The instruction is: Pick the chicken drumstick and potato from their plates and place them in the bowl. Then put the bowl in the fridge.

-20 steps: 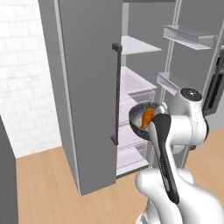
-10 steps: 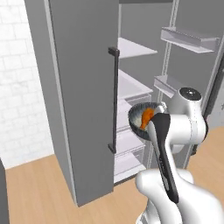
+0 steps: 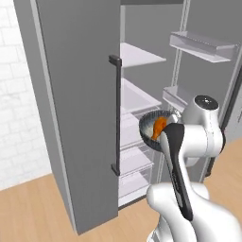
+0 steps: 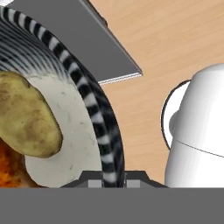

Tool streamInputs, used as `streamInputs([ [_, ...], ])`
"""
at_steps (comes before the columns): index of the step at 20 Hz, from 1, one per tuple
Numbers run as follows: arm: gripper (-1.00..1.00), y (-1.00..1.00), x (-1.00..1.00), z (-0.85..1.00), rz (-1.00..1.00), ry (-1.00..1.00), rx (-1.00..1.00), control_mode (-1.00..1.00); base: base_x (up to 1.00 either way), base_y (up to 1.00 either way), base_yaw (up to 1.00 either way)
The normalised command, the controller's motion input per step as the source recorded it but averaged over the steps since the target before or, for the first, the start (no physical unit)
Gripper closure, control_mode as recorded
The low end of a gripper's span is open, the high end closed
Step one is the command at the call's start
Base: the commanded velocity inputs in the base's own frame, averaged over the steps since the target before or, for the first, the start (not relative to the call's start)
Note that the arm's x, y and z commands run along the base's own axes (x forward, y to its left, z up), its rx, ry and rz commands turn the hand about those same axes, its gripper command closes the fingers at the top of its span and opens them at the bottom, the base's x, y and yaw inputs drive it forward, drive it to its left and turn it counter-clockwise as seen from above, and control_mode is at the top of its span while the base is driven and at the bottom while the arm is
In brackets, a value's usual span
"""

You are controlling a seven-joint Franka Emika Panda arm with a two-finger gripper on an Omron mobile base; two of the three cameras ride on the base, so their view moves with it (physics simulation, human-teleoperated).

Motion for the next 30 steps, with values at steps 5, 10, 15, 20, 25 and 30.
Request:
streamInputs([
  [5, 1.0, 0.0, 0.0, 0.0, 0.0, 0.0, 0.0, 1.0, 0.55, -0.24, 0.0],
  [10, 1.0, 0.0, 0.0, 0.0, 0.0, 0.0, 0.0, 1.0, 0.54, 0.0, 0.0],
  [15, 1.0, 0.0, 0.0, 0.0, 0.0, 0.0, 0.0, 1.0, 0.56, -0.19, 0.02],
  [20, 1.0, 0.0, 0.0, 0.0, 0.0, 0.0, 0.0, 1.0, 0.57, -0.17, 0.05],
  [25, 1.0, 0.0, 0.0, 0.0, 0.0, 0.0, 0.0, 1.0, 0.46, -0.11, 0.07],
  [30, 1.0, 0.0, 0.0, 0.0, 0.0, 0.0, 0.0, 1.0, 0.27, -0.27, 0.09],
])
